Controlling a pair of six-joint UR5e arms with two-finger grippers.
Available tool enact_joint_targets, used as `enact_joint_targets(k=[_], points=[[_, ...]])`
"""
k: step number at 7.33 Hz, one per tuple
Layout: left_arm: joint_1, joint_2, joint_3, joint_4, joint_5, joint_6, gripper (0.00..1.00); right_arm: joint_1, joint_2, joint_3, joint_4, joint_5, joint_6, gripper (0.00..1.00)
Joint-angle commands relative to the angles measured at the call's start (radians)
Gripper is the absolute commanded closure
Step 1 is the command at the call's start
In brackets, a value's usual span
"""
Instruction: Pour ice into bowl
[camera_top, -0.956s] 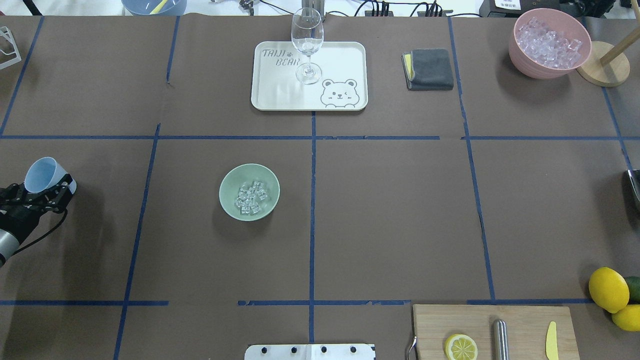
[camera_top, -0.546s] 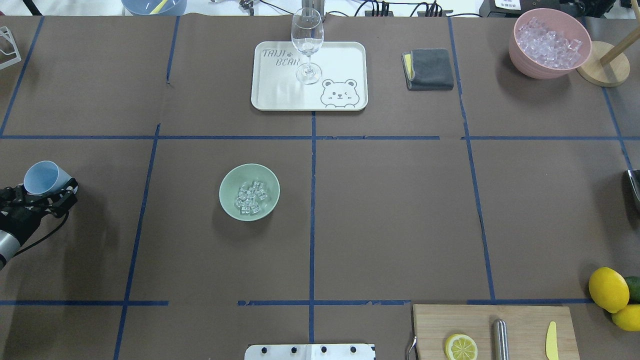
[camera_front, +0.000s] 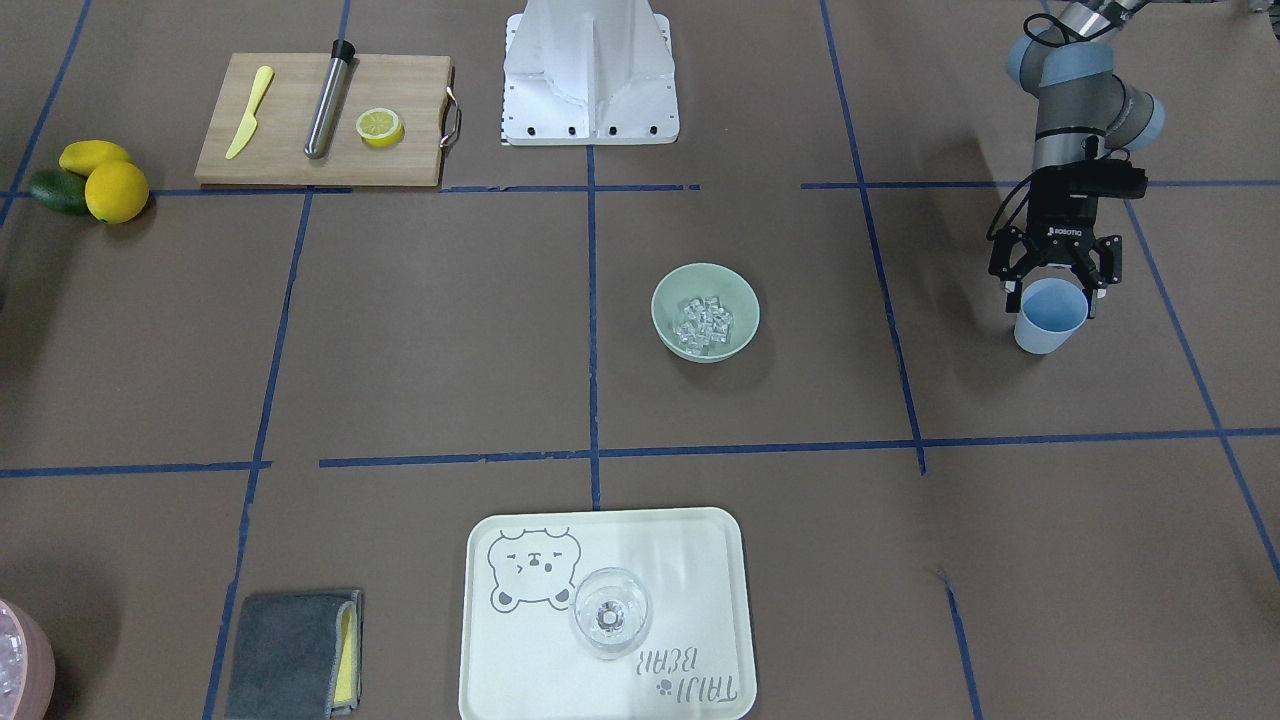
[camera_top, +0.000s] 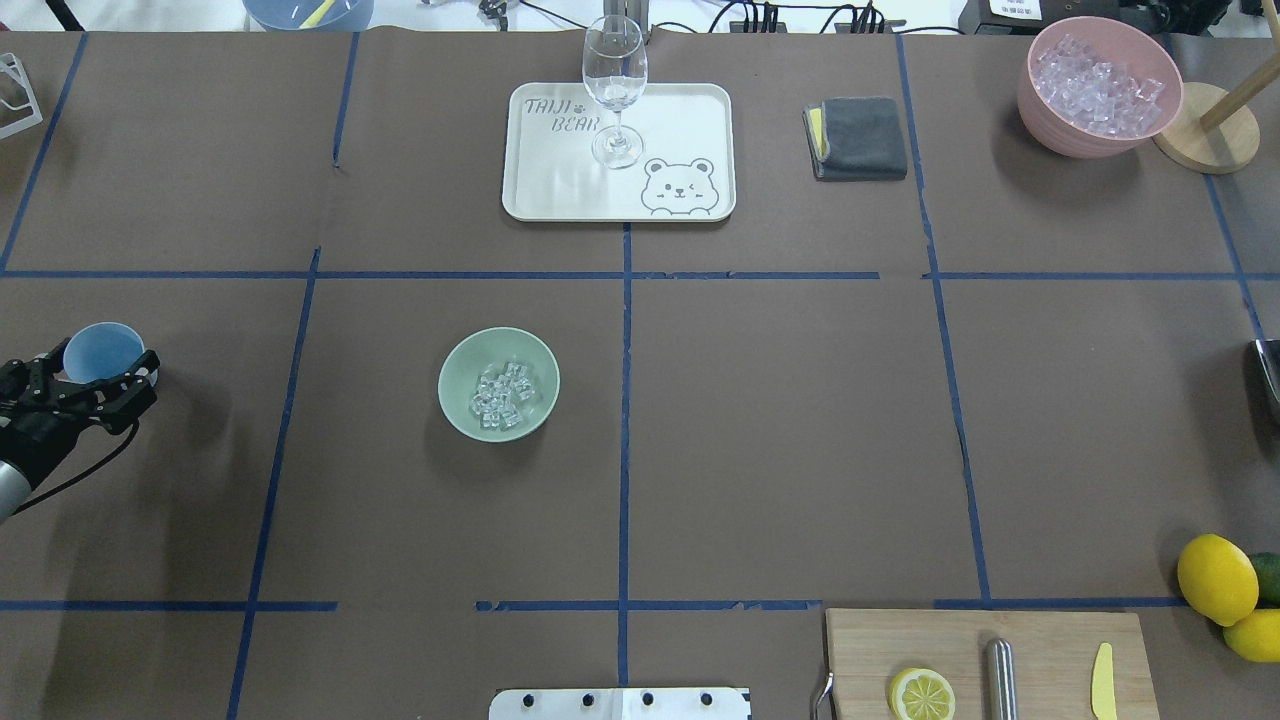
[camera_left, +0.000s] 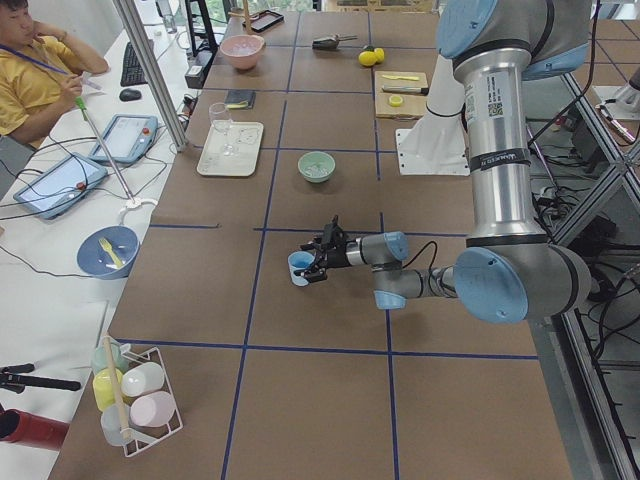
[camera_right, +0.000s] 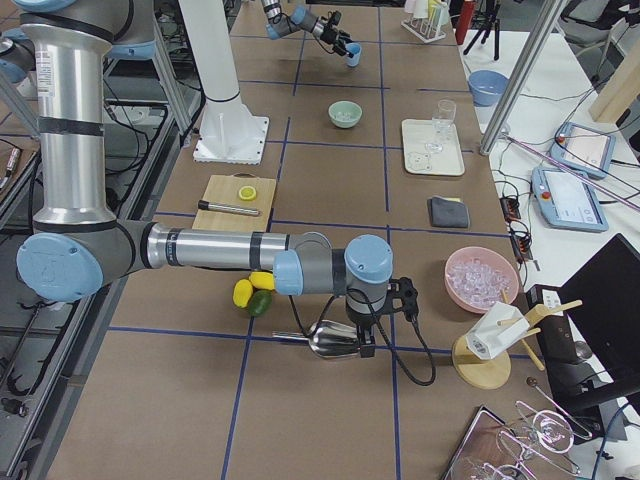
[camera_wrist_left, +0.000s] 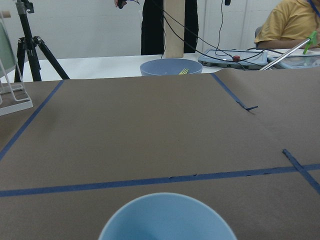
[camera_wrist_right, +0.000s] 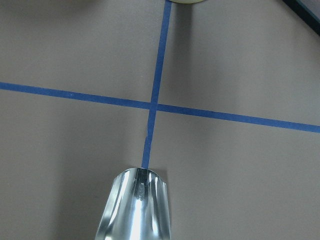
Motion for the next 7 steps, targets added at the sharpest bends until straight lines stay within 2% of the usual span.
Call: enact_joint_targets(k=[1, 4, 6, 7], points=[[-0.042, 0.018, -0.039, 0.000, -0.077, 0.047, 0.00, 0.001, -0.001, 0.000, 0.002, 0.000, 0.000, 0.00], [-0.227, 0.018, -0.071, 0.000, -0.247, 0.232, 0.00, 0.001, -0.002, 0.006, 0.000, 0.000, 0.002, 0.00], [-0.412, 0.017, -0.092, 0.018, -0.529, 0.390, 0.00, -0.001, -0.001, 0.037, 0.000, 0.002, 0.003, 0.00], [-0.530, 0.012, -0.093, 0.068, -0.688, 0.481, 0.00, -0.001, 0.001, 0.054, -0.002, 0.002, 0.005, 0.00]])
